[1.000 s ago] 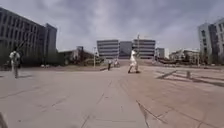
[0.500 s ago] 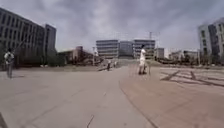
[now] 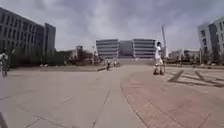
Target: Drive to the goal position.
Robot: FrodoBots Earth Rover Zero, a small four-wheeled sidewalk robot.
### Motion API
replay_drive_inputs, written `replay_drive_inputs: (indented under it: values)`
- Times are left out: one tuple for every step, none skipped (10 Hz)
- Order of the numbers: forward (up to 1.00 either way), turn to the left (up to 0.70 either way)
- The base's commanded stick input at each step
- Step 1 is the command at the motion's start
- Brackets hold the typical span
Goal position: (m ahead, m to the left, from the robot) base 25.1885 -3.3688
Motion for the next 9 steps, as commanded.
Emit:
replay_drive_inputs:
  values:
    - [1.00, 0.00]
    - [1.00, 0.00]
    - [1.00, 0.00]
    - [1.00, 0.00]
    - [1.00, 0.00]
    - [1.00, 0.00]
    - [1.00, 0.00]
    - [1.00, 0.00]
    - [1.00, 0.00]
